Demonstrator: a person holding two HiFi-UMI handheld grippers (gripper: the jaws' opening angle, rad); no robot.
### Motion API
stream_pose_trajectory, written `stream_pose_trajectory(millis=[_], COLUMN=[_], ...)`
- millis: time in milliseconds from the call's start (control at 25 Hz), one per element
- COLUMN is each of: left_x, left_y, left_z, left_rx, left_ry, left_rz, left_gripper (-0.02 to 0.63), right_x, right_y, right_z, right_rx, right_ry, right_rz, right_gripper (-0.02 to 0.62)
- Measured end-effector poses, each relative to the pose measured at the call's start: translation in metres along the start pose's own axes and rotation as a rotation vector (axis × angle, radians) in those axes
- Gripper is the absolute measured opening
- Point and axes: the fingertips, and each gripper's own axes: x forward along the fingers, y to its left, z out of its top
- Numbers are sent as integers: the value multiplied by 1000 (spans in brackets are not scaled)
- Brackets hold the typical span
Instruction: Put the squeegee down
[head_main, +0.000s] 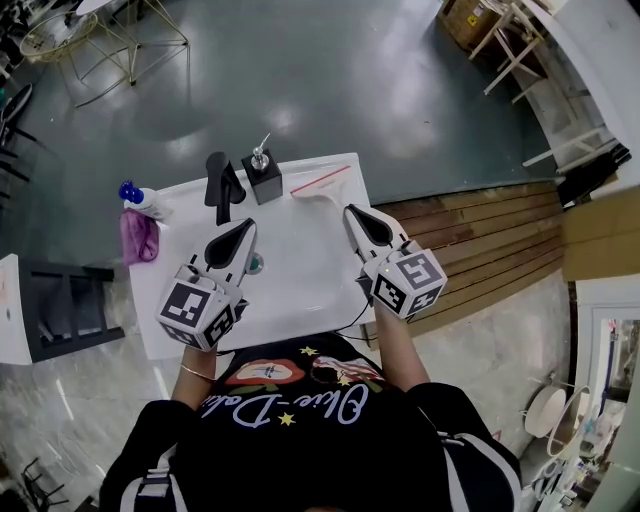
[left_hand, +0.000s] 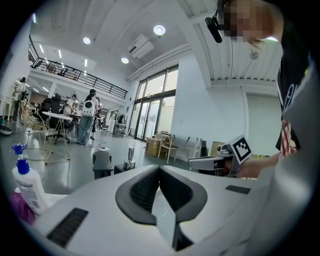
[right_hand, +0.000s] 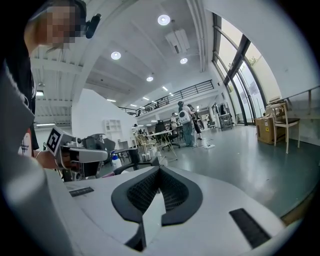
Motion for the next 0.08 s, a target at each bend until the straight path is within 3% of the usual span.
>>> stream_pose_trajectory(millis=[80], left_x=[0], left_y=[0], left_z=[1], left_rx=[1], left_ry=[4], left_rz=[-1], left_gripper=[-6], right_x=[1], right_y=[0], right_z=[1], right_rx=[-2], right_ry=[1], right_rz=[0], right_gripper=[14])
